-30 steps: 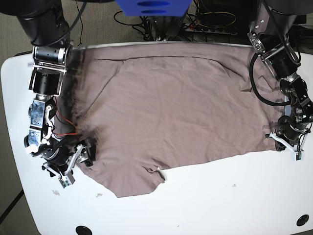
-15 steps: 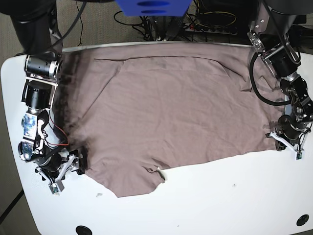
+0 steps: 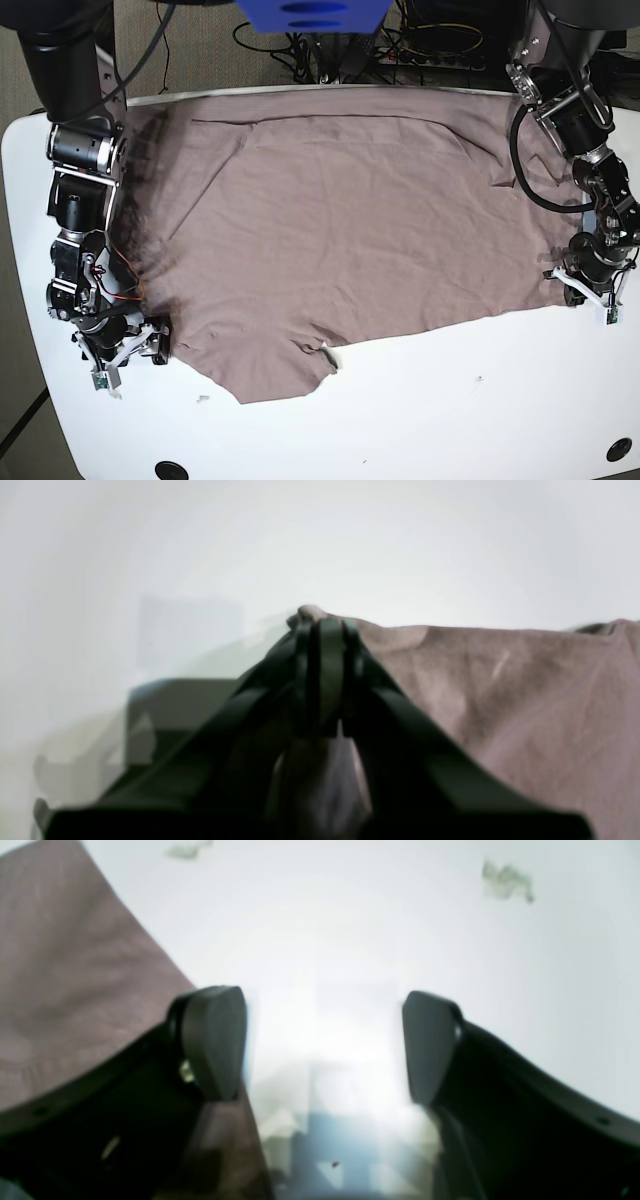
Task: Fold the T-shirt properly
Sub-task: 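Lower both grippers and pinch the shirt's side edges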
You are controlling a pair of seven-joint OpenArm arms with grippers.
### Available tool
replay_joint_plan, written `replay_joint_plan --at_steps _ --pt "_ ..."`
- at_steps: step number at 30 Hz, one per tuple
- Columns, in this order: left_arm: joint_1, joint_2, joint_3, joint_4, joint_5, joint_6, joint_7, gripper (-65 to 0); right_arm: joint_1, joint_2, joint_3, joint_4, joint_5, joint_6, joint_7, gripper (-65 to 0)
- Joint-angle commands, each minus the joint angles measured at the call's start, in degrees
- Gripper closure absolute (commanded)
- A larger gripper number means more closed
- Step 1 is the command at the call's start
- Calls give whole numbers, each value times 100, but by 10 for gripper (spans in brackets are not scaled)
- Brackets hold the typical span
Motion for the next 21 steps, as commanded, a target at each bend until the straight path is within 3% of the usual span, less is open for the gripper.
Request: replay_joint_plan --at_steps 1,11,21 --pt "-64 -92 -9 90 46 19 58 -11 209 73 29 2 54 33 160 -473" --pt "-47 -89 -5 89 62 9 33 -10 235 97 40 -315 67 76 315 -464" --pt "-50 -83 6 107 87 14 23 -11 196 -1 29 -253 64 93 124 -451"
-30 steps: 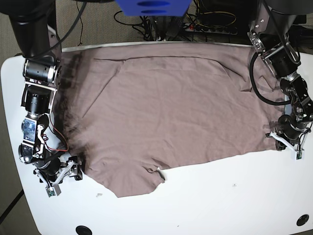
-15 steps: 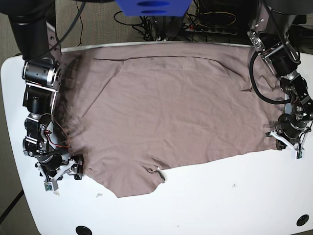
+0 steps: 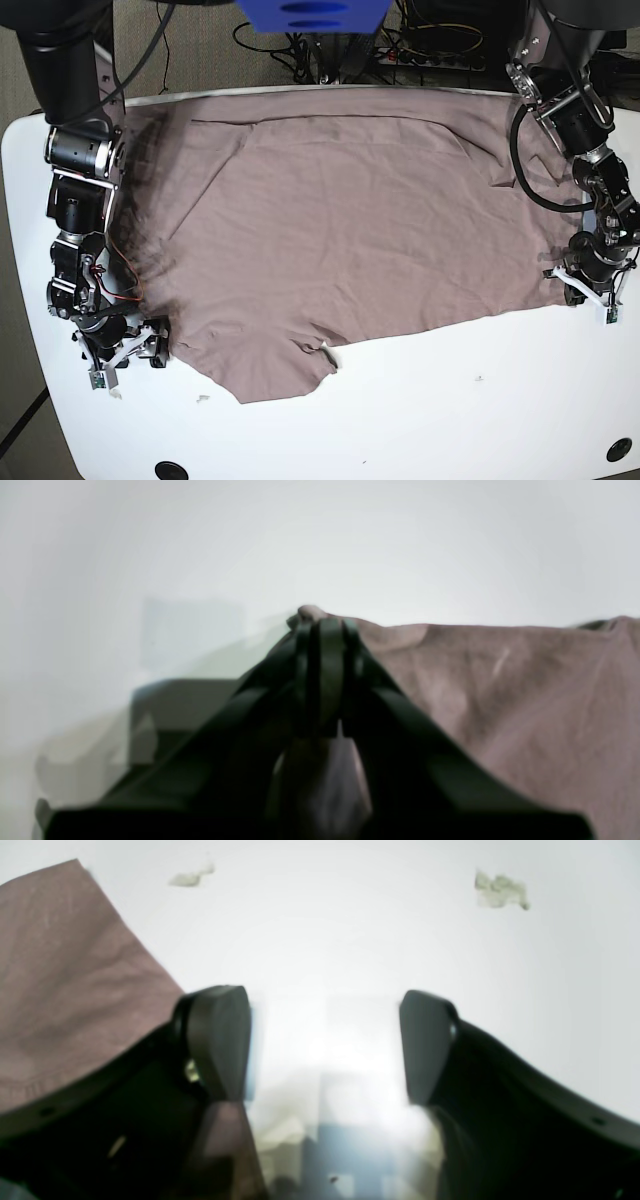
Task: Fold the T-shirt properly
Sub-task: 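Lower both grippers and pinch the shirt's side edges, then slide the right gripper along the shirt edge toward the hem and regrasp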
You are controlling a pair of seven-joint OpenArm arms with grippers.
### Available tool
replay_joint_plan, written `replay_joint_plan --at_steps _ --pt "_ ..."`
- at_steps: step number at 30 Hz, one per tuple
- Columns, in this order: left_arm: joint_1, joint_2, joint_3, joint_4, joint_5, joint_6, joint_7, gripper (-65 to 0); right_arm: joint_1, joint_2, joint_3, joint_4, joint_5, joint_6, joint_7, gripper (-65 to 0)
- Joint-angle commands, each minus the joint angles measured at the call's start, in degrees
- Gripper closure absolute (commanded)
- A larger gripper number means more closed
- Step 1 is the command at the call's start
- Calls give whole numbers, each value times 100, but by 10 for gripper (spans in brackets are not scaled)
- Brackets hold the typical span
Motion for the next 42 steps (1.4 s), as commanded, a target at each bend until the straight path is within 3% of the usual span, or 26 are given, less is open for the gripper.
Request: replay_joint_plan --at_steps 1,10,32,42 --pt "-86 -83 0 100 35 22 54 -9 113 -70 -6 89 30 61 -213 -457" --pt "-113 -84 -2 123 19 23 42 -8 50 -293 -22 140 37 66 -435 -466" --pt "-92 -111 -38 145 -39 5 -21 -2 20 -299 -91 174 14 85 -426 -464" --pt "-59 -102 -39 163 -22 -2 -8 -2 43 -402 -215 232 18 144 -701 -467"
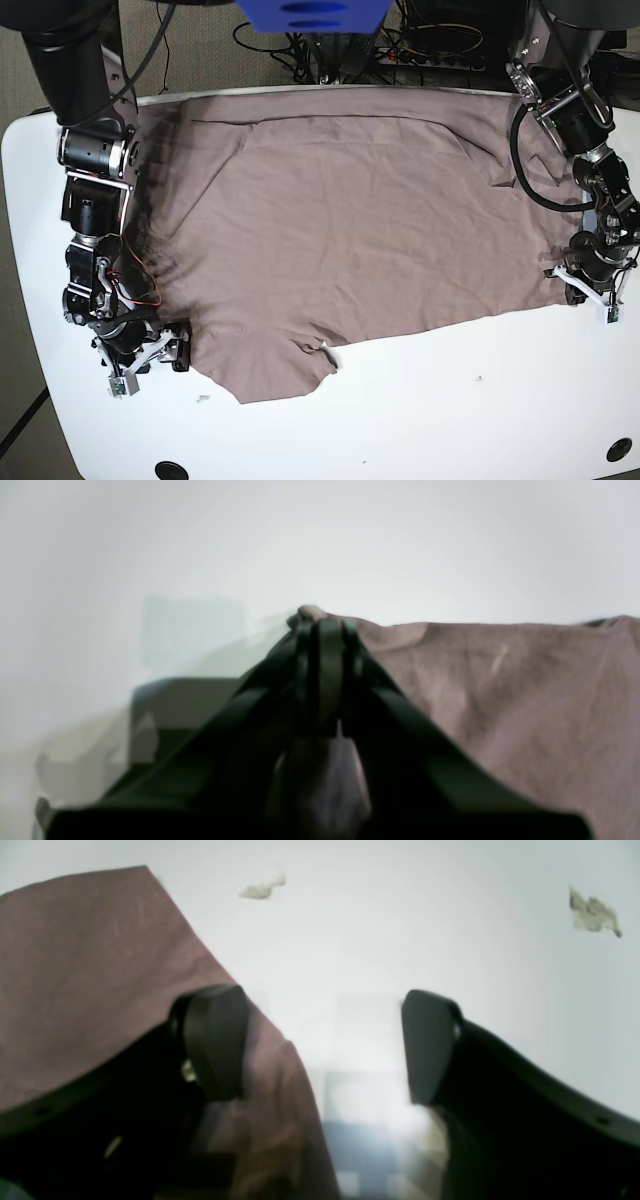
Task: Fold the T-shirt properly
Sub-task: 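Slide the right gripper along the shirt edge toward the hem and regrasp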
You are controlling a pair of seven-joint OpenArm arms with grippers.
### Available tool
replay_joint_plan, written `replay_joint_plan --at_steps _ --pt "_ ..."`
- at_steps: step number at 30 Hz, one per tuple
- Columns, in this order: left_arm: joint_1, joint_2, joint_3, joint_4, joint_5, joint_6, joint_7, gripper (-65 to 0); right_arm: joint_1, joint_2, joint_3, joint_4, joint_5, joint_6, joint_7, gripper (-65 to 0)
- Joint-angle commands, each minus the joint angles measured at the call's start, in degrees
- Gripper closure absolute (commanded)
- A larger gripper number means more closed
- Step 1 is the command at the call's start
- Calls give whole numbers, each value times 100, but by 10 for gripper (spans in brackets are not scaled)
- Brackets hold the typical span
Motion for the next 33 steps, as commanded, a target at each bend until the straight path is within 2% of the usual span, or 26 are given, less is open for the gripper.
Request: replay_joint_plan --at_steps 1,8,10,18,20,28,30,33 --pt "-71 -99 -19 129 1 -3 -21 -2 68 -92 -105 53 -48 116 -433 -466" --pt "-48 -103 -19 137 -11 -2 -28 -3 65 -272 -203 100 -61 210 -693 -440" --pt "-54 -94 -21 124 -14 -1 -34 -3 24 -311 -136 103 -53 151 -659 -371" --pt "-55 -95 3 133 -13 11 -27 -1 7 -315 -139 117 -49 109 -471 -168" --pt "-62 -96 -4 143 -46 12 -18 -2 43 -294 -172 132 -5 89 -312 -84" --pt "-52 -104 -11 137 -48 20 -6 -1 61 -258 -157 108 3 92 -160 -106" --pt "-65 -106 -32 114 -13 13 18 -1 105 -258 -141 117 10 110 -216 -178" --pt "-57 -106 -29 112 4 17 28 -1 116 -249 -105 107 23 123 -240 -253"
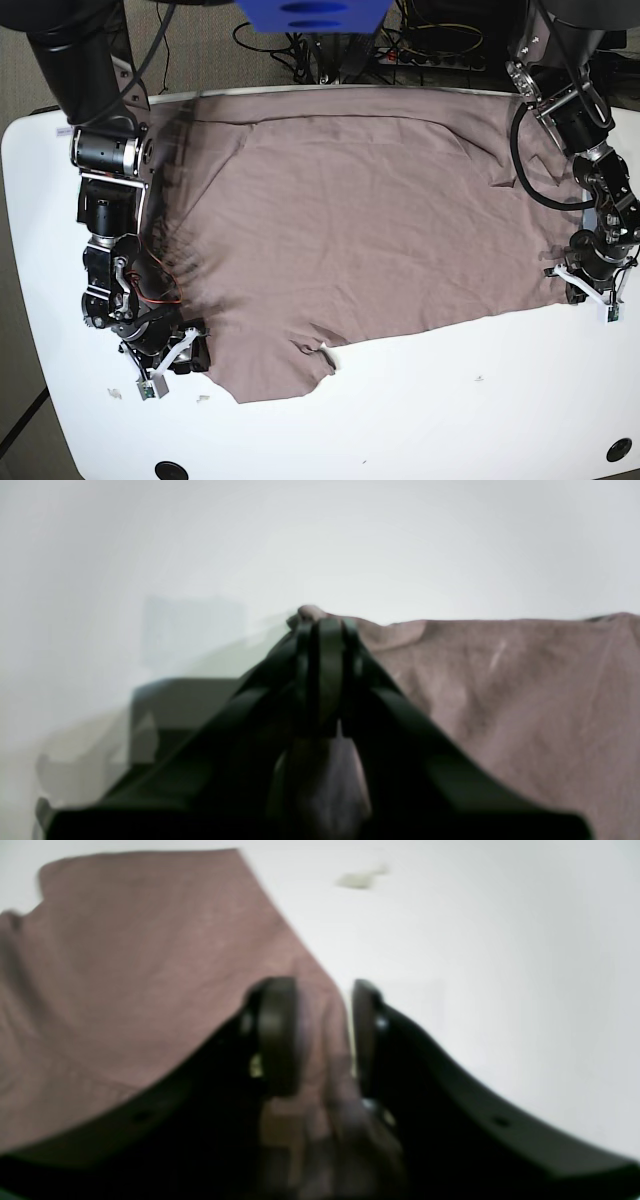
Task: Fold the T-shirt properly
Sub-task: 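Slide the right gripper along the shirt edge toward the hem and regrasp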
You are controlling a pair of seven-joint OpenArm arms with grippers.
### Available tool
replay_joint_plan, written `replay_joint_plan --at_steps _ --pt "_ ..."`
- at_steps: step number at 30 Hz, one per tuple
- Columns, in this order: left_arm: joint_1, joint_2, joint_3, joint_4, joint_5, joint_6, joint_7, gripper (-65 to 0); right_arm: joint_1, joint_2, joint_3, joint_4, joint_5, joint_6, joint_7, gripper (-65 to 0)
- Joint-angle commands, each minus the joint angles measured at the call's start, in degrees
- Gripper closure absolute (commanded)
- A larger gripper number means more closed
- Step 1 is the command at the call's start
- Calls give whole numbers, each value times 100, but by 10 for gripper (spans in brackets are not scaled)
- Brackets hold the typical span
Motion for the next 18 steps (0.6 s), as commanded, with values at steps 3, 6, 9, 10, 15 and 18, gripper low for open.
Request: replay_joint_plan --at_steps 3,6,9,10,15,18 --pt "-82 -108 -26 74 23 14 31 -2 149 42 34 -8 -88 -17 -182 -315" --pt "-73 -104 -24 83 4 9 10 -2 152 21 14 -3 -103 -13 -164 -322" --pt "-76 -101 -33 93 -18 12 -18 -3 157 2 -2 -7 -115 11 -161 -264" --pt "-79 -101 -32 95 -29 12 -16 -4 161 -1 0 -13 -127 23 -160 -227" --pt "-69 -96 -21 103 -43 13 3 -2 152 -2 16 -11 -188 43 -187 -79" --pt "-66 -96 -15 131 -29 8 11 -1 126 8 11 8 -187 55 -175 -33"
